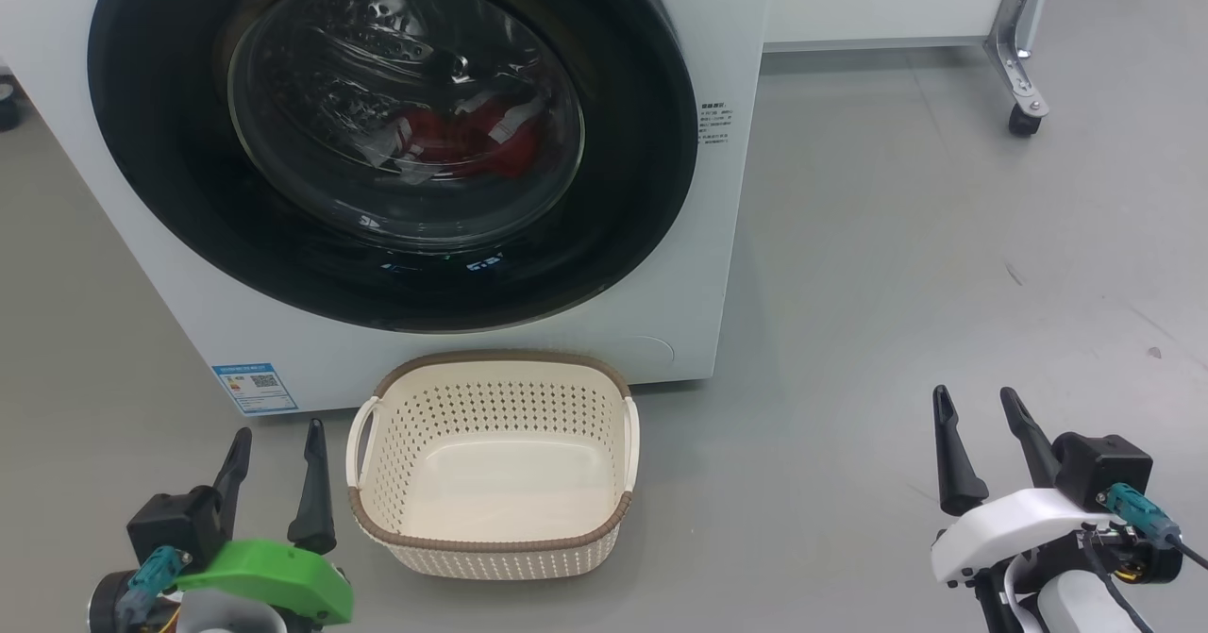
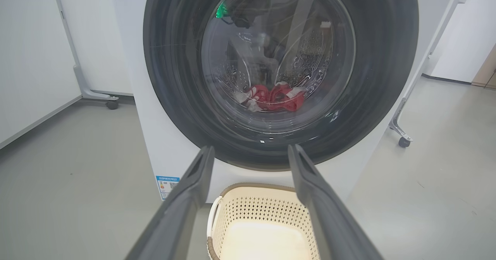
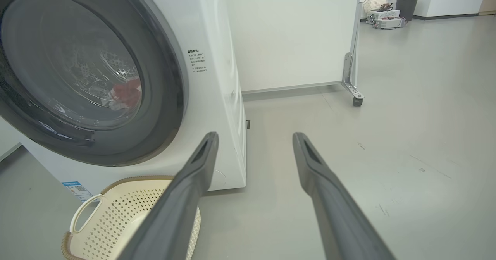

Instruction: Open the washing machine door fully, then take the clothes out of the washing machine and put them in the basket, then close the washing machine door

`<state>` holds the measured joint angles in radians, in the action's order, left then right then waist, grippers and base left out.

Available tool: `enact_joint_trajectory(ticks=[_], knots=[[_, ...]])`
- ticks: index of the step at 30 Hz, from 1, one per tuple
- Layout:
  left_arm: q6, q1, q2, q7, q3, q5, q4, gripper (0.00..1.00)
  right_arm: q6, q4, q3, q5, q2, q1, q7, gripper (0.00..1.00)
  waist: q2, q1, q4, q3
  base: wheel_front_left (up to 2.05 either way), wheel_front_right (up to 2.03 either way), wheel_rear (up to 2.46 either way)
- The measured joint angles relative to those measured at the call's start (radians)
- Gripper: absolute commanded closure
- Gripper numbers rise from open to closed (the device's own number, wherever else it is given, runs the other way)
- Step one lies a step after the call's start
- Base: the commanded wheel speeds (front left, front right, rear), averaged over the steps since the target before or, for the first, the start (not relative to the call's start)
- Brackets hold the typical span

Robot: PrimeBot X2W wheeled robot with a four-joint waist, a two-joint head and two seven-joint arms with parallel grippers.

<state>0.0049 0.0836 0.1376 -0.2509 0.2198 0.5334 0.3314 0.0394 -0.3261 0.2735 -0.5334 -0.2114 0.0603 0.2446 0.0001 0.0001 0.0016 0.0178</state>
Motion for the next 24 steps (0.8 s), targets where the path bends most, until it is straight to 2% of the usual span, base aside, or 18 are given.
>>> enact_joint_trajectory(ticks=[24], knots=[[-0.003,0.0,-0.021,0.0,-0.021,-0.025,0.028,0.0,-0.002,-0.013,-0.01,0.018,0.005,0.0,0.0,0.0,0.0,0.0,-0.004,0.002,0.0,0.0,0.0]])
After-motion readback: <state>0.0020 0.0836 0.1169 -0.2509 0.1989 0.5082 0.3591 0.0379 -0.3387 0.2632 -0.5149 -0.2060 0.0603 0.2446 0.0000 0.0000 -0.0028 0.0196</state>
